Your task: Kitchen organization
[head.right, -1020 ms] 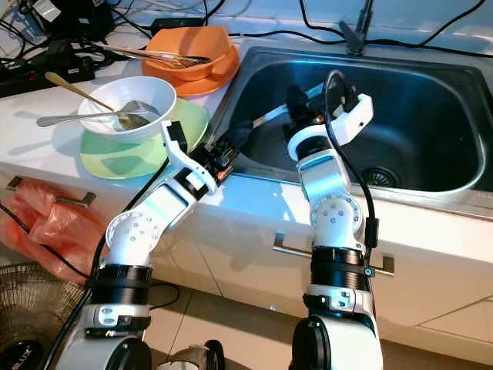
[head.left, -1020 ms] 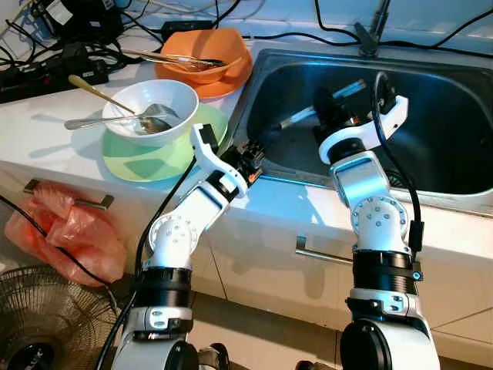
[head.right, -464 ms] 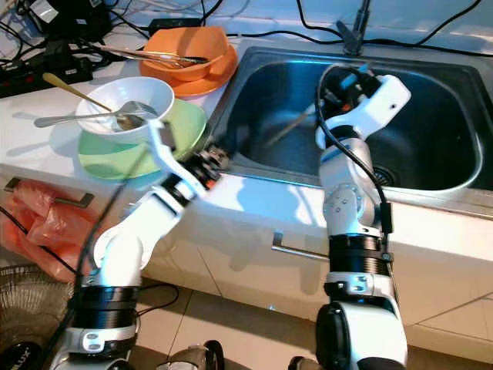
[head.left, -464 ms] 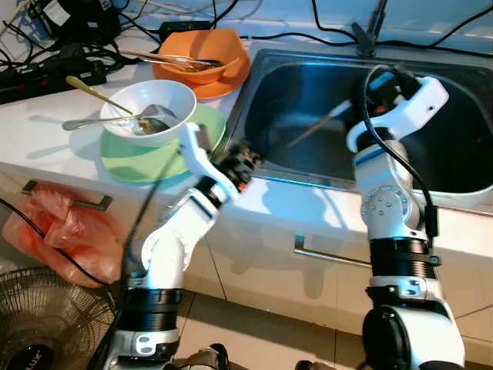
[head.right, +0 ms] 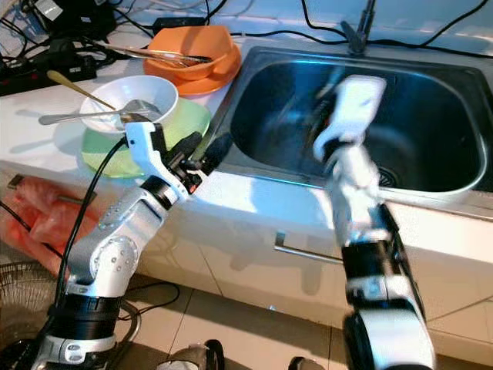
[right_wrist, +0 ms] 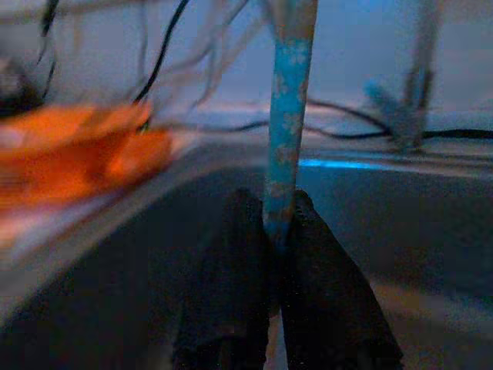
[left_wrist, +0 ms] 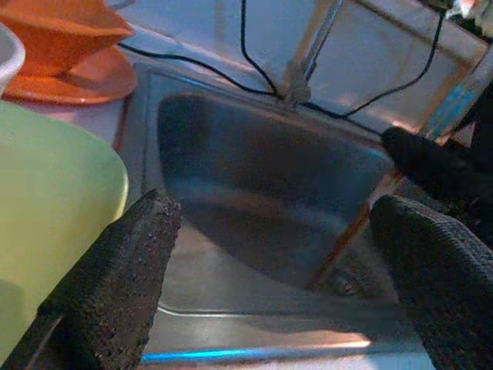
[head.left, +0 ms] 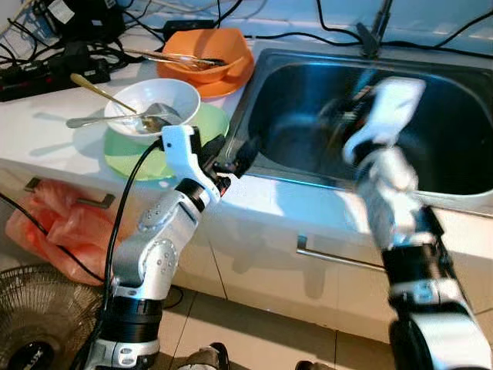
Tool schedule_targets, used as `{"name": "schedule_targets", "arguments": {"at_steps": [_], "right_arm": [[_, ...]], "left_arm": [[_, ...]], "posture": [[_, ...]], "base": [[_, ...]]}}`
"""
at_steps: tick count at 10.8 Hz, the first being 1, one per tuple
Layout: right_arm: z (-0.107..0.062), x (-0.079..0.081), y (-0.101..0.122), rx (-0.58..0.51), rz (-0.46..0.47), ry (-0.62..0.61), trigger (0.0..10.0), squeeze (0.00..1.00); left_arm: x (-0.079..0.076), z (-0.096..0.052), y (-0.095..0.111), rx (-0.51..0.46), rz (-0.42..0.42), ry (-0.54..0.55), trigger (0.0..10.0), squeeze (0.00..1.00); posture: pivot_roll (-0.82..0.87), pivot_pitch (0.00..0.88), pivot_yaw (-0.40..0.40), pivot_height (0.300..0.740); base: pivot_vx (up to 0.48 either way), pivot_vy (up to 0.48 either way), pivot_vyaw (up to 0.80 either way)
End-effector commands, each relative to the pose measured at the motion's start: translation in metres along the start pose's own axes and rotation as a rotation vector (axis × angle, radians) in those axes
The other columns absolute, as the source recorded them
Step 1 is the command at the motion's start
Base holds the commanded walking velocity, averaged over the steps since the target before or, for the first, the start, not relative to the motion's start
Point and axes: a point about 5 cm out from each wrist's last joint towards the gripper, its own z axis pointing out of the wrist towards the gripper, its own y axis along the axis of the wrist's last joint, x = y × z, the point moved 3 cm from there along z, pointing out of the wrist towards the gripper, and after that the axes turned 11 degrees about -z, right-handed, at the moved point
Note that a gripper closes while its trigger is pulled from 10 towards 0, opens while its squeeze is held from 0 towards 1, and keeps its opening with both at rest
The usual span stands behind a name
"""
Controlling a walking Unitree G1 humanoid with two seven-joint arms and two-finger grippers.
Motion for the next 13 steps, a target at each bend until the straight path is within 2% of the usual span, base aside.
{"name": "schedule_targets", "arguments": {"at_steps": [1, 2, 4, 5, 6, 7, 11, 13], "right_arm": [[-0.002, 0.001, -0.007, 0.023, -0.065, 0.046, 10.0, 0.0], [-0.003, 0.002, -0.017, 0.048, -0.181, 0.111, 10.0, 0.0], [-0.003, -0.002, -0.03, 0.086, -0.327, 0.191, 10.0, 0.0], [-0.002, -0.006, -0.032, 0.095, -0.364, 0.227, 10.0, 0.0], [0.001, -0.01, -0.031, 0.099, -0.398, 0.252, 10.0, 0.0], [0.005, -0.013, -0.031, 0.101, -0.414, 0.267, 10.0, 0.98], [0.007, -0.002, -0.032, 0.076, -0.417, 0.313, 10.0, 1.0], [0.007, -0.003, -0.032, 0.068, -0.409, 0.309, 10.0, 1.0]], "left_arm": [[-0.001, -0.004, 0.002, -0.006, 0.053, -0.008, 10.0, 1.0], [-0.002, -0.006, -0.002, 0.014, 0.082, -0.021, 10.0, 1.0], [-0.004, -0.007, -0.008, 0.046, 0.128, -0.04, 10.0, 1.0], [-0.004, -0.008, -0.01, 0.064, 0.149, -0.051, 10.0, 1.0], [-0.004, -0.009, -0.013, 0.089, 0.172, -0.058, 10.0, 0.67], [-0.004, -0.01, -0.016, 0.103, 0.187, -0.064, 10.0, 0.0], [-0.006, -0.011, -0.019, 0.122, 0.212, -0.083, 10.0, 0.0], [-0.006, -0.01, -0.018, 0.121, 0.216, -0.081, 10.0, 0.0]], "posture": [[0.03, 0.164, 0.075, 0.74], [0.03, 0.161, 0.074, 0.74], [0.03, 0.158, 0.079, 0.74], [0.04, 0.153, 0.077, 0.74], [0.04, 0.152, 0.076, 0.74], [0.04, 0.149, 0.076, 0.74], [0.04, 0.146, 0.081, 0.74], [0.04, 0.147, 0.082, 0.74]], "base": [[0.0, 0.0, 0.0], [0.0, 0.0, 0.0], [0.0, 0.0, 0.0], [0.0, 0.0, 0.0], [0.0, 0.0, 0.0], [0.0, 0.0, 0.0], [0.0, 0.0, 0.0], [0.0, 0.0, 0.0]]}}
